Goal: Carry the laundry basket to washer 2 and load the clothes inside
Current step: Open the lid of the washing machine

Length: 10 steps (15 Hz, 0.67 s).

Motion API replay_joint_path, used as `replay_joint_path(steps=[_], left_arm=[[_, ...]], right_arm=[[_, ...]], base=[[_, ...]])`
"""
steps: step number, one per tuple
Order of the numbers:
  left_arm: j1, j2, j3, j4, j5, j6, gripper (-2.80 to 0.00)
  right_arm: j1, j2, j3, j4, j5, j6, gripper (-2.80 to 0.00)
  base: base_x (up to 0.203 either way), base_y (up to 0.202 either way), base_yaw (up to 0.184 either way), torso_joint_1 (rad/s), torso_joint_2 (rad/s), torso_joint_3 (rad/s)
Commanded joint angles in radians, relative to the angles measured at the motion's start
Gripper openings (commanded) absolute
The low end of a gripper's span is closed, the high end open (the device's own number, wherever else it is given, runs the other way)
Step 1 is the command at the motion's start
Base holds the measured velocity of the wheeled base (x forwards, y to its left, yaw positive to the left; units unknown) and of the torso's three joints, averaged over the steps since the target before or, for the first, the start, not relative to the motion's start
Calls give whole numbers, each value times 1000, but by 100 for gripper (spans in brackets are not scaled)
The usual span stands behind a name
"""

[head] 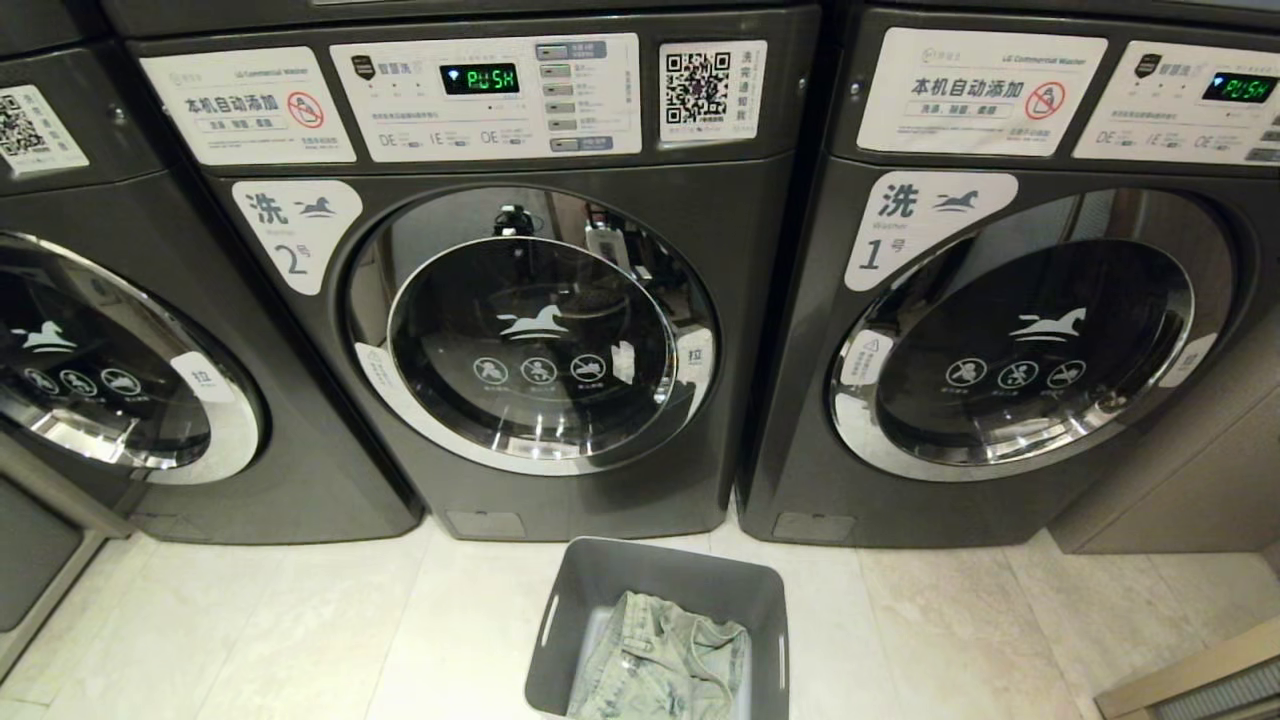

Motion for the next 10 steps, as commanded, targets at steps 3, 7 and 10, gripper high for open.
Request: replay_joint_path(steps=[3, 7, 10], left_arm=[[0, 0, 0, 0, -1, -2, -280], [0, 0, 0, 0, 0, 0, -280], [0, 0, -1, 0, 0, -1, -280]], right_arm=[[0, 2, 40, 0, 13, -8, -280], [0, 2, 40, -2, 11, -8, -280], [0, 2, 40, 0, 13, -2, -280]], base=[[0, 0, 0, 0, 0, 0], [0, 0, 0, 0, 0, 0], [0, 0, 0, 0, 0, 0]])
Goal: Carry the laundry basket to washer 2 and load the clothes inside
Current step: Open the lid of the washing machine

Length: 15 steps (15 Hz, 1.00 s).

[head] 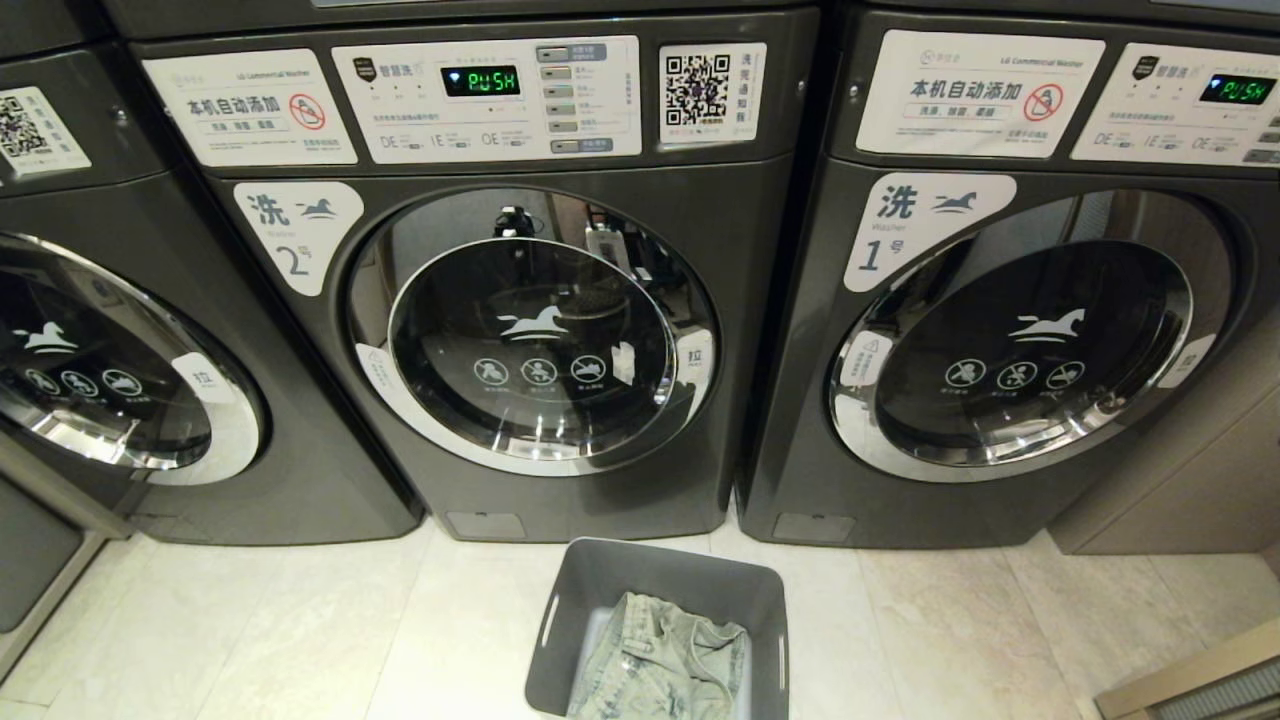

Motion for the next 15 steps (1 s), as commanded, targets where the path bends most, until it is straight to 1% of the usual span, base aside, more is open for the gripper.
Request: replay_joint_path(steps=[1, 12, 15], left_arm=[[0, 0, 1, 0, 0, 1, -280], [0, 0, 1, 0, 0, -2, -280], [0, 0, 1, -1, 2, -23, -280]], right_arm=[[0, 2, 40, -2, 0, 0, -280], [1, 2, 40, -3, -1, 4, -280], [1, 2, 40, -3, 1, 11, -280]], base=[[0, 0, 0, 0, 0, 0], [0, 0, 0, 0, 0, 0], [0, 0, 0, 0, 0, 0]])
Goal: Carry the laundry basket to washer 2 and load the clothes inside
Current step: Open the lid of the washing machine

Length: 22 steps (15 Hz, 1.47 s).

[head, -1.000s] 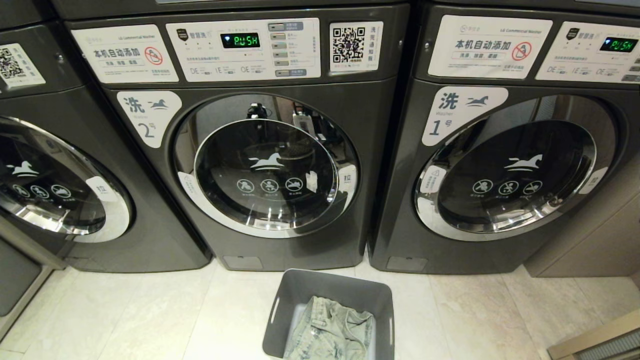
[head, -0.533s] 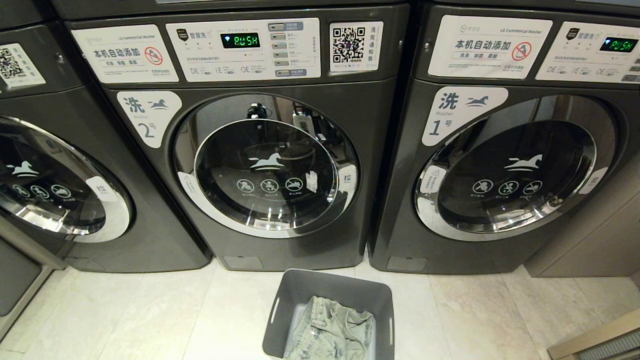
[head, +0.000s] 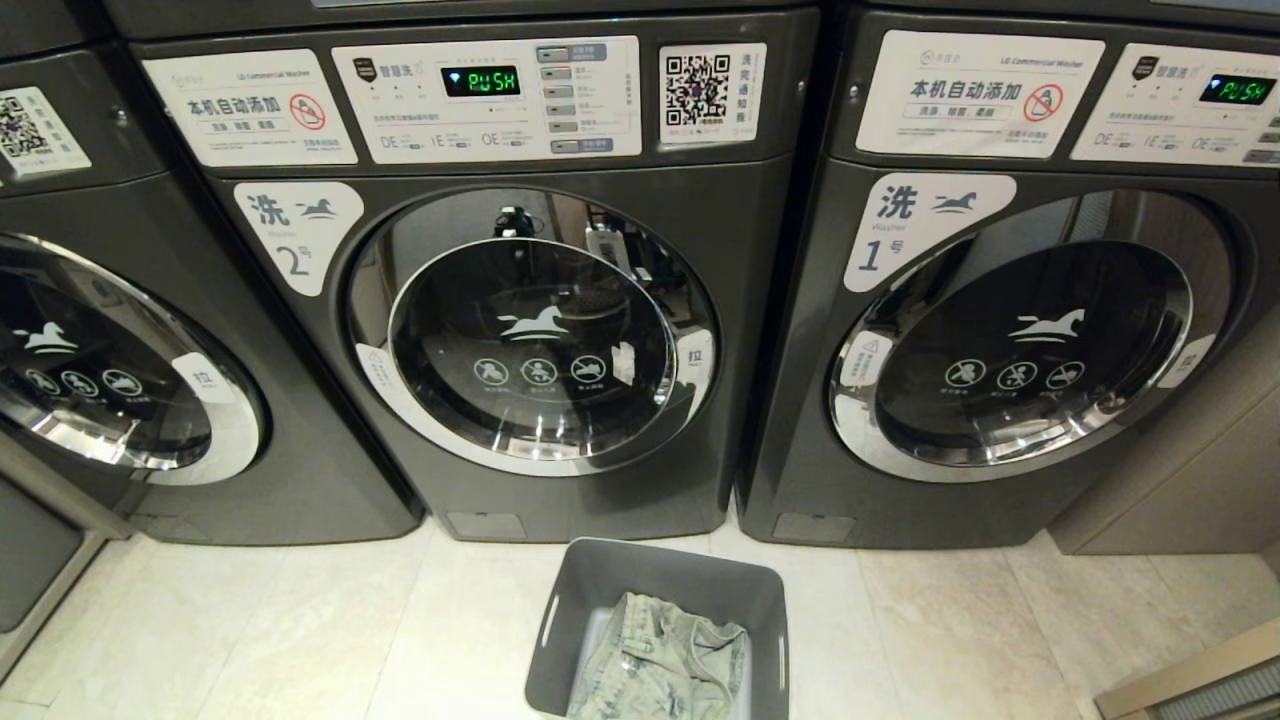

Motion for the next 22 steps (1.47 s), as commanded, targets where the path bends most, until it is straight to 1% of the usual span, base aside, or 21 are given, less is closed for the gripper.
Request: replay_joint_path(steps=[1, 10, 22], left_arm=[[0, 0, 0, 0, 1, -6, -280], [0, 0, 0, 0, 1, -4, -280], [0, 0, 0, 0, 1, -6, -280]], right_arm=[[0, 2, 40, -2, -1, 1, -280], [0, 2, 40, -2, -4, 14, -280], [0, 2, 40, -2, -4, 10, -280]], base=[[0, 0, 0, 0, 0, 0], [0, 0, 0, -8, 22, 13], [0, 0, 0, -141, 421, 276]])
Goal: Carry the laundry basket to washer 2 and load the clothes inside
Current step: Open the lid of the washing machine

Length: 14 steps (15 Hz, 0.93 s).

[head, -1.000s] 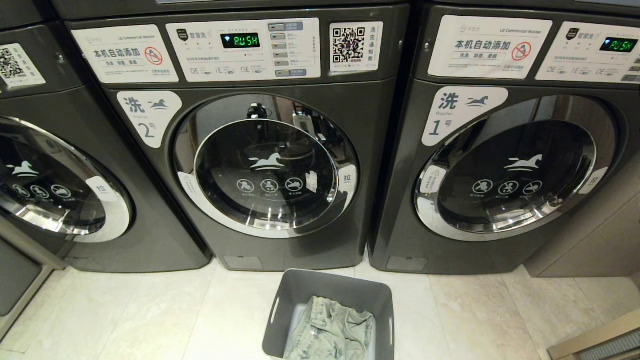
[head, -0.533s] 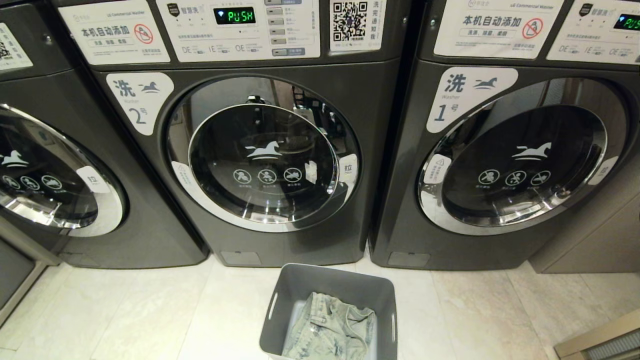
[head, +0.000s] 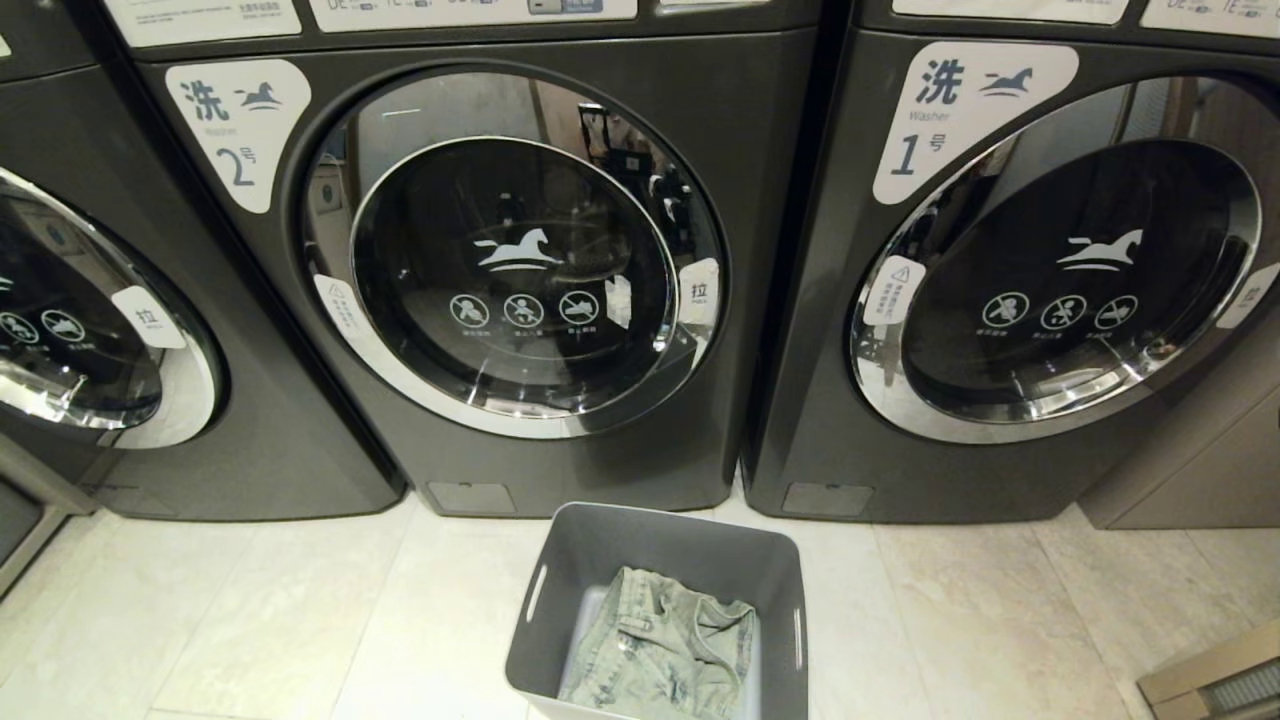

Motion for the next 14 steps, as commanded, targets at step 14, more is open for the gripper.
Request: replay_joint_path(steps=[14], left_arm=[[0, 0, 3, -12, 0, -8, -280]], right_arm=[[0, 2, 40, -1, -1, 0, -280]], base=[[0, 0, 0, -7, 30, 21]])
